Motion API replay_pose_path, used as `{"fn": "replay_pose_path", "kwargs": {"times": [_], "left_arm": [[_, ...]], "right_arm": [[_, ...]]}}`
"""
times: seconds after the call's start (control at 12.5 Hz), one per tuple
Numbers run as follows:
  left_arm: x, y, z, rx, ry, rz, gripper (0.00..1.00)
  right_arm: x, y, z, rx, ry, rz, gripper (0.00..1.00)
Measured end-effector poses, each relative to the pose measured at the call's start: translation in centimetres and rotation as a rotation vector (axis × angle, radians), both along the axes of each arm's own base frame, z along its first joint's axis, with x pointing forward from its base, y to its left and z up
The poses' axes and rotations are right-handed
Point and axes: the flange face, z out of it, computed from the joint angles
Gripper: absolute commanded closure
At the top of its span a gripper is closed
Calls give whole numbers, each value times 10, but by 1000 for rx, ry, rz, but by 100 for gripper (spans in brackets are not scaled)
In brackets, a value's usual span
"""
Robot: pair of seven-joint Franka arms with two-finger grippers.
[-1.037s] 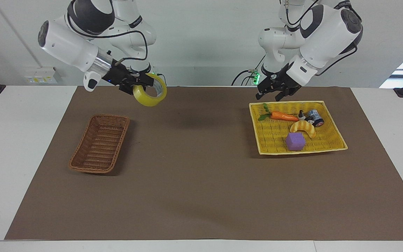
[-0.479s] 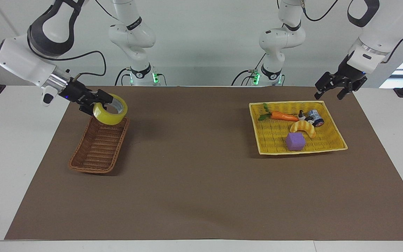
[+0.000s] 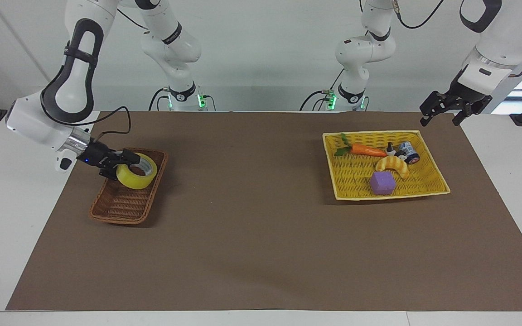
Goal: Move tape to another basket
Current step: 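Lower the tape into the brown basket and open the right gripper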
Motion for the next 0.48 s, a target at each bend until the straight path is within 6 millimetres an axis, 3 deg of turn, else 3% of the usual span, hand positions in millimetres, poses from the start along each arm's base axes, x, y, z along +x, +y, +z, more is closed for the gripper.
{"fn": "replay_pose_path", "kwargs": {"times": [0.16, 0.48], "left_arm": [[0, 1, -1, 5, 6, 0, 0], [-2, 2, -4, 10, 22, 0, 0]], "right_arm": [[-5, -18, -19, 8, -15, 27, 100], [-3, -15, -25, 0, -18, 44, 96]]}}
